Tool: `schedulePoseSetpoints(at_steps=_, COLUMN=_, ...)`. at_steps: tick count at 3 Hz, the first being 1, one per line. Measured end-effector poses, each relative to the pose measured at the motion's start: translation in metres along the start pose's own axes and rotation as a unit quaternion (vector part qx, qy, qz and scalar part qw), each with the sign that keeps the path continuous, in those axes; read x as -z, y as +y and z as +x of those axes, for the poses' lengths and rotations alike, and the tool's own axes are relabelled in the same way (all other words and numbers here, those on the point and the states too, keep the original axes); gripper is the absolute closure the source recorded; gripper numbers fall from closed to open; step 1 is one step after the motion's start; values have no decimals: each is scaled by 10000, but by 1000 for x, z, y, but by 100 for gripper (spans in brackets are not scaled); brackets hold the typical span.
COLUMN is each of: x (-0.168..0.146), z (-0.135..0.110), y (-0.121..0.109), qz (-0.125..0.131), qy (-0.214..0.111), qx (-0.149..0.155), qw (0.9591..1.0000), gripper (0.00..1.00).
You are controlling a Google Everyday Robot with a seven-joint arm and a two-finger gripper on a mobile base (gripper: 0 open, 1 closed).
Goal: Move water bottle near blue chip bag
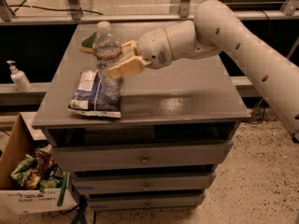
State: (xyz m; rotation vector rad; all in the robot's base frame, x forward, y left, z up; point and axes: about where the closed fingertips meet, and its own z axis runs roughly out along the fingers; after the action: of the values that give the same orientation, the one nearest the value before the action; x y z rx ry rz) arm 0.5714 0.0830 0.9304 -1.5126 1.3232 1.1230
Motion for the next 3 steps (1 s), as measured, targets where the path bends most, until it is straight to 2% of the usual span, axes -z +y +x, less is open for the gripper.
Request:
schedulePoseSetpoints(at_steps=1, x=-5, z=13, y=-7, qz=78, qy=88, qx=93, qw=9999, gripper=100)
schedulePoseSetpoints(at_steps=3, x=30, z=5, y=-33, qz=519, qy=-24, qx=213, qw=9984, gripper=100)
